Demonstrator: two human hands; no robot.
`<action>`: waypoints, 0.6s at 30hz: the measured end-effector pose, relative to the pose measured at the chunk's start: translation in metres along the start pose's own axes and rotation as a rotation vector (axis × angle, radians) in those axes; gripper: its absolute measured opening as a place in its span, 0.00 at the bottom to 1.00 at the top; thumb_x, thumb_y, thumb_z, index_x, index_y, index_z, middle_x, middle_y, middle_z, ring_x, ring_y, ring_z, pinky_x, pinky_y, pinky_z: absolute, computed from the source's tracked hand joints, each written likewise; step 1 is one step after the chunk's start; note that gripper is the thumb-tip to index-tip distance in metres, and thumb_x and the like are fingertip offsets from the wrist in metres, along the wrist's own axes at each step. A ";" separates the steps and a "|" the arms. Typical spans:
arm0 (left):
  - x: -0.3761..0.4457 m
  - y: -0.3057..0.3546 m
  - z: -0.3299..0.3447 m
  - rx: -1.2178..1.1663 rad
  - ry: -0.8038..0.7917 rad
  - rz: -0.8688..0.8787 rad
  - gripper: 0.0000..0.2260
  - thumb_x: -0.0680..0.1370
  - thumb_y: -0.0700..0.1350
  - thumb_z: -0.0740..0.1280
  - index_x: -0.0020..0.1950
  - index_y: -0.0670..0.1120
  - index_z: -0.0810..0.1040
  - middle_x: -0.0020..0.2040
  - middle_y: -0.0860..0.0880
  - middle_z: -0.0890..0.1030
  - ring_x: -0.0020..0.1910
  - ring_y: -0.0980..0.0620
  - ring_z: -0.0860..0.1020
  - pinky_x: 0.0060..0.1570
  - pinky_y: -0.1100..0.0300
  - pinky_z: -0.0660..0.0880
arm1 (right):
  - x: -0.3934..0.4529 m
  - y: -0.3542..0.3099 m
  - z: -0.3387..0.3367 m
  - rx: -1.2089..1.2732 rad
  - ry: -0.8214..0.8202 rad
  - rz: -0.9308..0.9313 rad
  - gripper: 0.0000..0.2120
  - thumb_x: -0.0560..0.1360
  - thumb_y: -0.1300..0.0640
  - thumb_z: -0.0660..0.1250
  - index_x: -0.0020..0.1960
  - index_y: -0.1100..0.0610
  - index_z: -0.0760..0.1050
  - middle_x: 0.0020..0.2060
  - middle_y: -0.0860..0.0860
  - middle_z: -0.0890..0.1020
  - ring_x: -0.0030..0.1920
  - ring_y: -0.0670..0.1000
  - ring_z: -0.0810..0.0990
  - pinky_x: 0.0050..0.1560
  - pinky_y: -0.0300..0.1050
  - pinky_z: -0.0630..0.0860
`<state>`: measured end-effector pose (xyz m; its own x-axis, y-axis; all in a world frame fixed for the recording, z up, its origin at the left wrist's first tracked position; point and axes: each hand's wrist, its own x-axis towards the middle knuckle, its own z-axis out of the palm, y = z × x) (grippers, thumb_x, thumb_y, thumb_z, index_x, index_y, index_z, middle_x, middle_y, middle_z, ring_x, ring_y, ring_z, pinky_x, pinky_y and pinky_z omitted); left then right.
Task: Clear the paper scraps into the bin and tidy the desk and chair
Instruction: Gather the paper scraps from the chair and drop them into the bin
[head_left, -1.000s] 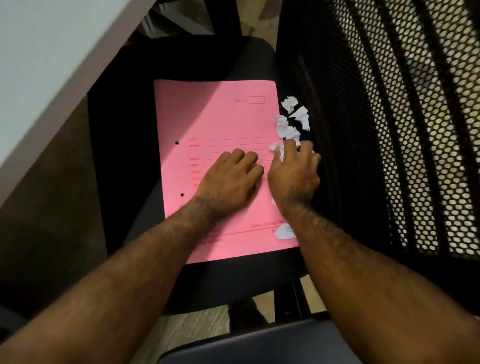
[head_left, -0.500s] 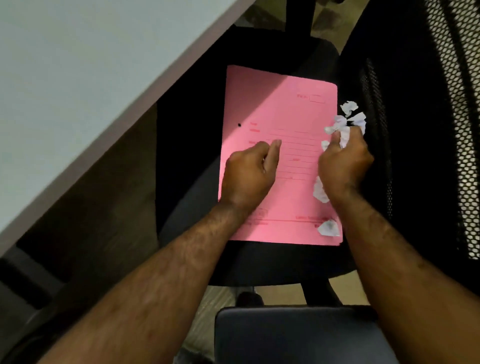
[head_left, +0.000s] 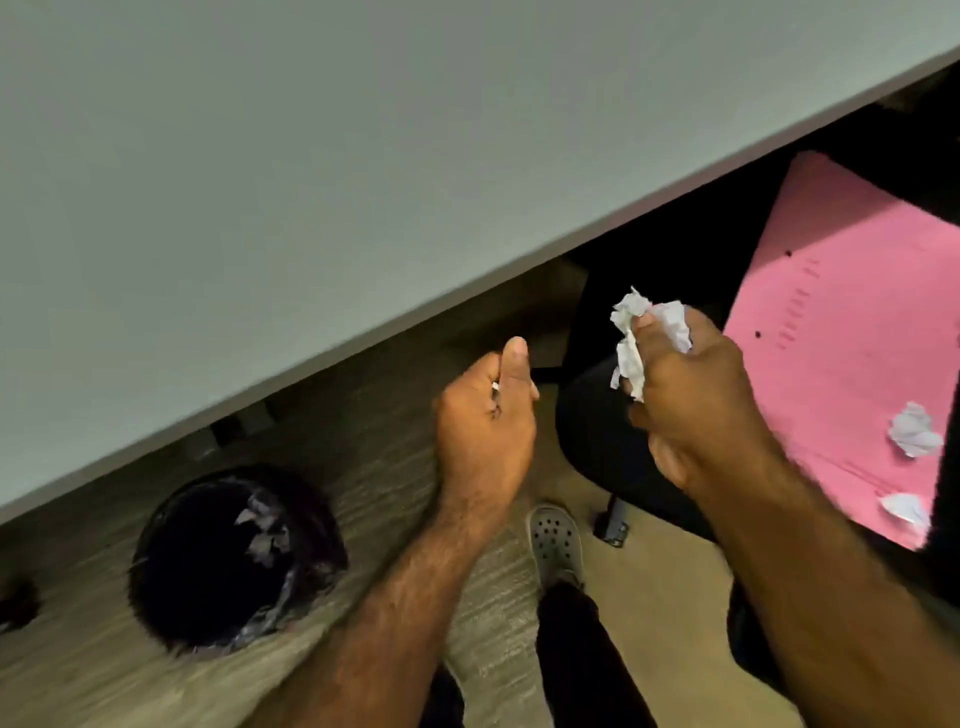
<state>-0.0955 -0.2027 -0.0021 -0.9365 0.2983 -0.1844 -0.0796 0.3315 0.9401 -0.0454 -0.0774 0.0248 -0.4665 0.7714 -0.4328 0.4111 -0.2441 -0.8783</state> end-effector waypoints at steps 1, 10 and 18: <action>-0.005 -0.012 -0.024 -0.001 0.054 -0.033 0.19 0.81 0.49 0.60 0.31 0.44 0.74 0.23 0.52 0.68 0.22 0.58 0.67 0.21 0.67 0.63 | -0.014 0.003 0.019 -0.029 -0.064 -0.015 0.11 0.80 0.54 0.61 0.39 0.49 0.73 0.32 0.49 0.74 0.32 0.49 0.72 0.27 0.38 0.66; -0.055 -0.149 -0.219 0.091 0.608 -0.335 0.18 0.80 0.45 0.63 0.30 0.50 0.74 0.25 0.53 0.75 0.26 0.61 0.73 0.32 0.64 0.69 | -0.132 0.108 0.211 -0.455 -0.475 -0.004 0.08 0.77 0.55 0.65 0.50 0.58 0.80 0.41 0.53 0.83 0.44 0.53 0.81 0.43 0.48 0.78; -0.054 -0.280 -0.315 0.171 1.006 -0.570 0.17 0.81 0.46 0.63 0.52 0.32 0.81 0.50 0.31 0.82 0.51 0.35 0.80 0.45 0.55 0.73 | -0.203 0.231 0.347 -0.643 -0.731 -0.266 0.13 0.74 0.58 0.68 0.59 0.59 0.78 0.56 0.56 0.83 0.57 0.55 0.80 0.55 0.39 0.72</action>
<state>-0.1300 -0.5931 -0.1650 -0.6348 -0.7502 -0.1848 -0.6001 0.3280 0.7296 -0.1275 -0.4945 -0.1608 -0.8816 0.1522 -0.4467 0.4673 0.4134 -0.7815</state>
